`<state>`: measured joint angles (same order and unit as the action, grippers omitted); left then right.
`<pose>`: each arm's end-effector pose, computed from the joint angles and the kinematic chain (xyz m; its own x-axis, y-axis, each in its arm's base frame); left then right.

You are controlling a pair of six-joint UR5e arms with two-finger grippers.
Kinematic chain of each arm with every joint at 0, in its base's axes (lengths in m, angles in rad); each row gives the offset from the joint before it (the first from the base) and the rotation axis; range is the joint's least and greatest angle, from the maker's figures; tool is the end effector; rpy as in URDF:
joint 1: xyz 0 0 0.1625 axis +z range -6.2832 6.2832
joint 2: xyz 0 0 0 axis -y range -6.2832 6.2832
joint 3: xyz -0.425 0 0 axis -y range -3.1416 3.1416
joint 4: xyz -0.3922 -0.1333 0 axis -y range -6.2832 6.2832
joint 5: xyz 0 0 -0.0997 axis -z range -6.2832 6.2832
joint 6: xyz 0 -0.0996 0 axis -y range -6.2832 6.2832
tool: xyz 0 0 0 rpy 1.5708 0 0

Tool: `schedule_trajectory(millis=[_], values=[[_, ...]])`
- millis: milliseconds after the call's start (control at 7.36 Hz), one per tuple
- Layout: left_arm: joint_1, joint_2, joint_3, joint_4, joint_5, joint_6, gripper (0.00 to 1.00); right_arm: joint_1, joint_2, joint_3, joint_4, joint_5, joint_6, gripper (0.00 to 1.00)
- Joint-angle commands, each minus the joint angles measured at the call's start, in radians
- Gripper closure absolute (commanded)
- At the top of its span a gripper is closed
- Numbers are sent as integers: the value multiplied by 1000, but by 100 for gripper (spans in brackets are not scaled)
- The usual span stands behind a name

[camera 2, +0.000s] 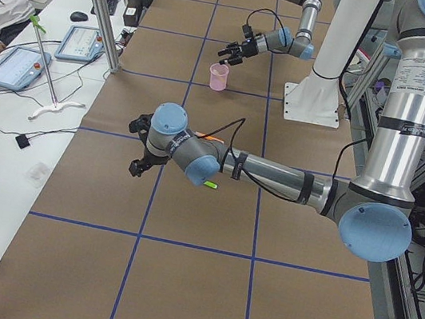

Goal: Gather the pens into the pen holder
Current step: 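Lower the highlighter into the pink cup and open the right gripper, then grasp the green marker with the left gripper while the right arm withdraws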

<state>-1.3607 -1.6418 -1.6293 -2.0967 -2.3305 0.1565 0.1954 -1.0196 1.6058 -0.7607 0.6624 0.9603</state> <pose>0.0498 -0.5437 0.5323 0.5882 0.6757 -0.4443 -0.2602 0.6783 0.6871 -0.5739 -0.3295 0.2200 0.6447 -0.2318 0.7284 -0.6244 0.3901 0.6767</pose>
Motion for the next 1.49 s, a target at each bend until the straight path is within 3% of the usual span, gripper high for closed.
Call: schedule_trajectory(millis=[0, 136, 543, 679, 815, 951, 1358], values=[[2, 0, -1, 1, -1, -26, 0, 66, -2, 19, -3, 143, 61, 1], [33, -1, -3, -3, -4, -146, 0, 134, -7, 19, -44, 270, 101, 1], [214, 16, 5, -141, 40, -517, 0, 362, -16, 117, -461, 692, 201, 1], [310, 23, 5, -146, 133, -623, 0, 451, -17, 117, -526, 852, 199, 1], [404, 25, 6, -144, 245, -718, 0, 569, -25, 115, -586, 1082, 181, 1], [452, 27, 8, -141, 276, -762, 0, 675, -49, 115, -614, 1255, 135, 1], [508, 65, 11, -141, 283, -755, 9, 742, -99, 114, -614, 1304, -13, 1]])
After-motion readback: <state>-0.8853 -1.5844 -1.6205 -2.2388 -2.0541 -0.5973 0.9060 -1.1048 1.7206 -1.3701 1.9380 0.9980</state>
